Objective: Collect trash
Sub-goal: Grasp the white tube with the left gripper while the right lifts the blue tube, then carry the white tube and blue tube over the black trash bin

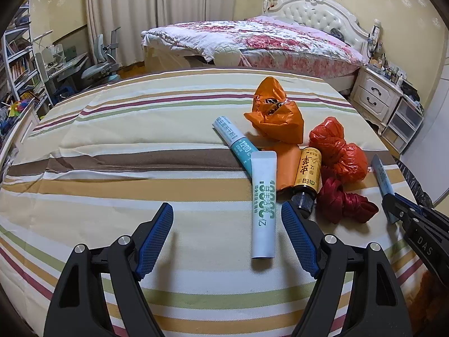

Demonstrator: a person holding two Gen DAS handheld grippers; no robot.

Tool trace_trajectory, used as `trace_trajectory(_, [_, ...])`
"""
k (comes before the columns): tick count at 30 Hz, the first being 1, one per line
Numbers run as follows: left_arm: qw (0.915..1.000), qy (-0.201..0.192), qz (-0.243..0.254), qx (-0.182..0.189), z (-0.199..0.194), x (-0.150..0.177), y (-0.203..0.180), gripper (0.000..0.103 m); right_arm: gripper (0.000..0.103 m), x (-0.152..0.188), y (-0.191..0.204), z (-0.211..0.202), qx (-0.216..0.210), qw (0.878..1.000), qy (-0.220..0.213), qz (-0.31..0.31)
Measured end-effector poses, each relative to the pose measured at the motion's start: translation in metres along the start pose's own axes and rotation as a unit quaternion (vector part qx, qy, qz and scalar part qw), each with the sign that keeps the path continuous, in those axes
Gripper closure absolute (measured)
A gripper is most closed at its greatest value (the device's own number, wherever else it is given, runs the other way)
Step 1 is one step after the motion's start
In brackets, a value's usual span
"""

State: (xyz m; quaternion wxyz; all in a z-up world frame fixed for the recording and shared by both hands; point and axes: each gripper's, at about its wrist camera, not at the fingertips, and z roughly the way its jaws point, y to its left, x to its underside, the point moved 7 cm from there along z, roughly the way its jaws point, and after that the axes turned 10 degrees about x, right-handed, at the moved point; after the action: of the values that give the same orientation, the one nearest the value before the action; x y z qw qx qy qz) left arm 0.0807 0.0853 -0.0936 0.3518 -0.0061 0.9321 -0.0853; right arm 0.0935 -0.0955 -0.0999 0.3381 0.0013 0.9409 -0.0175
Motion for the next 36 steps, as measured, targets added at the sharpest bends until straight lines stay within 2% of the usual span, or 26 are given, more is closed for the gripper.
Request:
trace_trajectory(5, [0.9999, 0.01, 0.0, 0.009, 0.006, 0.0, -0.001, 0.036, 0.09, -0.001, 0.0, 0.001, 0.001, 1.0, -0.001, -0.002])
trace_trajectory(10, [0.9996, 0.019, -0.004, 0.019, 0.009, 0.004, 0.0, 0.057, 0.09, -0.001, 0.001, 0.001, 0.003, 1.0, -0.003, -0.007])
trace_trajectory(19, [0.9993, 0.012, 0.001, 0.036, 0.005, 0.008, -0.003, 0.085, 0.09, 0.001, 0.004, 0.0, 0.011, 1.0, -0.008, -0.013])
trace_trajectory(26, [0.9988, 0.006, -0.013, 0.047, 0.0, 0.011, 0.001, 0.086, 0.092, 0.001, 0.002, -0.002, 0.012, 1.0, -0.01, -0.009])
trace_trajectory(36, [0.9979, -0.023, -0.015, 0.059, -0.023, 0.005, -0.001, 0.087, 0.092, -0.003, -0.007, -0.013, 0.015, 1.0, -0.023, 0.0])
